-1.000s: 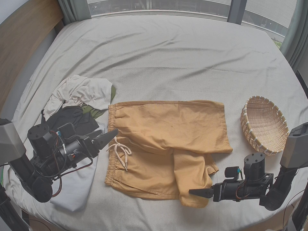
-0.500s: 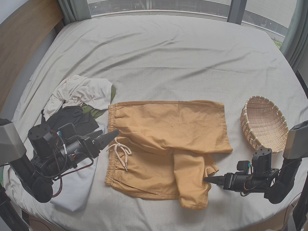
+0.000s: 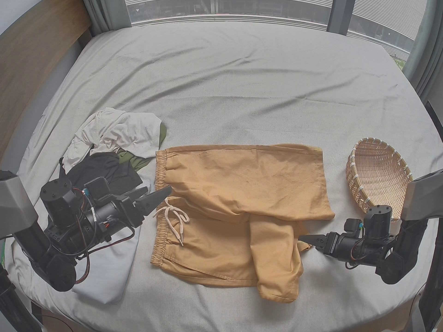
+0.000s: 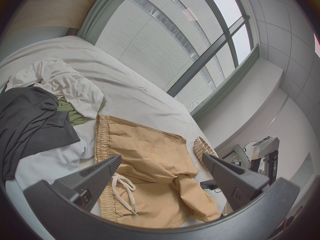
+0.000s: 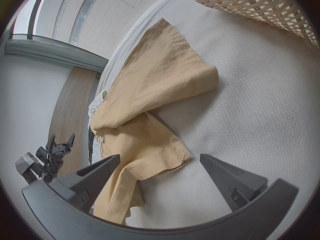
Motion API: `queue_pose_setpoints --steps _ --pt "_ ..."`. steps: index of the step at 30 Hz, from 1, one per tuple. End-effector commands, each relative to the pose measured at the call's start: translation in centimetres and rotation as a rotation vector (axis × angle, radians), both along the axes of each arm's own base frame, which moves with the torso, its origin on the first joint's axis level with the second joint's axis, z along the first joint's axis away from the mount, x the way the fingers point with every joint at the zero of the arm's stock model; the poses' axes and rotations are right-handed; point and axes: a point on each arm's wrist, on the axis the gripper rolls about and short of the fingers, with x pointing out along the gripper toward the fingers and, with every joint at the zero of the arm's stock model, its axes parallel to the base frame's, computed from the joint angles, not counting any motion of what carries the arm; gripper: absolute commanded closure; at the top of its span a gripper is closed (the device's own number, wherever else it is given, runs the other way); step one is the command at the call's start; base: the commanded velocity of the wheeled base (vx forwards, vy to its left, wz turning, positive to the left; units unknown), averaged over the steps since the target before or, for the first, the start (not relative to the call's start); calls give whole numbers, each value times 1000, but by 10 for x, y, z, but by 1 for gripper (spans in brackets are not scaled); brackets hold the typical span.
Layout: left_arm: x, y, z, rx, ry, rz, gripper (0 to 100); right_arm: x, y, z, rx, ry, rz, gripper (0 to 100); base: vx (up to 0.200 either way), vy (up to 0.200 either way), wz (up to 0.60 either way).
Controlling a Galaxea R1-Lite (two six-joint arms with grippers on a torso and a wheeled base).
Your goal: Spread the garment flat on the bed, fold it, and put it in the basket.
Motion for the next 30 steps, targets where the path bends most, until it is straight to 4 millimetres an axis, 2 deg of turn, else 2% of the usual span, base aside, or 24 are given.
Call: queue_pose_setpoints --steps 1,7,8,15,22,26,30 --pt "0 0 0 0 -1 0 0 2 0 -5 -4 11 -1 0 0 0 0" --pt "0 0 0 0 -2 0 0 5 1 -10 -5 21 -2 0 0 0 0" --pt "0 0 0 0 -2 1 0 5 1 -11 -5 22 -2 100 0 0 0" --pt "0 0 0 -2 -1 0 0 10 2 -14 -3 -7 -12 100 0 0 0" --pt "0 0 0 0 -2 0 0 4 -2 -10 19 -3 -37 100 0 0 0" --pt "-1 -2 0 0 -1 -8 0 -6 -12 7 19 -33 -65 100 0 0 0" --pt "-1 -3 0 0 -1 -13 0 -5 -25 17 20 -72 -111 100 0 0 0"
